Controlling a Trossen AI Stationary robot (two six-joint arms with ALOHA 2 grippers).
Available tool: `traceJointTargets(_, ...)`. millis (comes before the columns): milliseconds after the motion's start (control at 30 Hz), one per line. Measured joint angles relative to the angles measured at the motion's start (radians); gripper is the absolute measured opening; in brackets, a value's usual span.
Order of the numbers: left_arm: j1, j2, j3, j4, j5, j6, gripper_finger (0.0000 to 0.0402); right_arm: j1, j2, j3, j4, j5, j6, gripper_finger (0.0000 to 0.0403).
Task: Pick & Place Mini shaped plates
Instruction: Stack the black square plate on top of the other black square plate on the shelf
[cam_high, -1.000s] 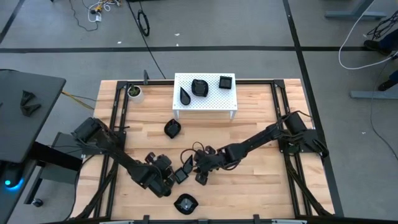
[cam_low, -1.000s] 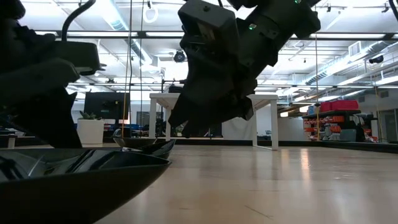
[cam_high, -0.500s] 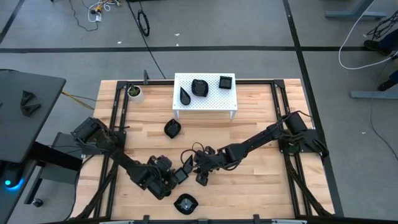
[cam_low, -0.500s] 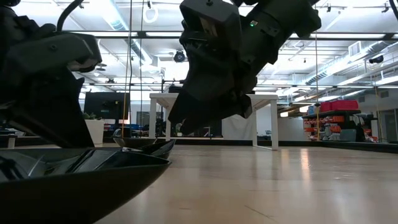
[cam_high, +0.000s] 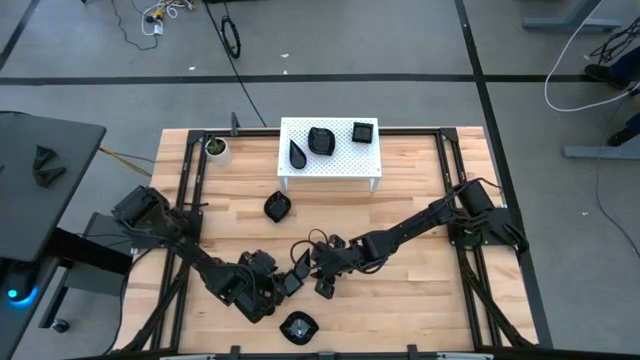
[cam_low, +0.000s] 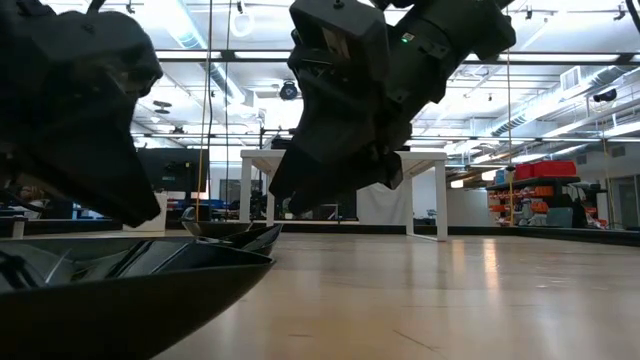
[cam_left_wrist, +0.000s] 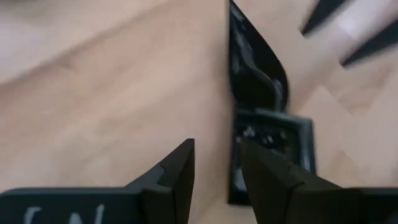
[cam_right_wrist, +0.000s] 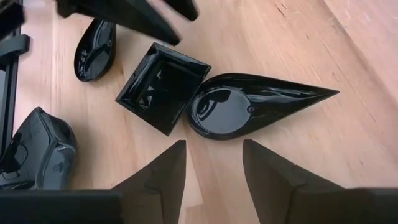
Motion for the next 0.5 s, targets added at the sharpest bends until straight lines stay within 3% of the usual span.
traceJointTargets(233,0.007,0.016,0.0,0.116,0.075,0.145,0.0133,0.0,0.0,0.0,0.027,0.001,-0.011,0.016)
traceJointTargets(500,0.029,0.033,-0.001,0.099,0.081,0.16,0.0108,0.0,0.0,0.0,0.028,0.001,-0.018,0.016)
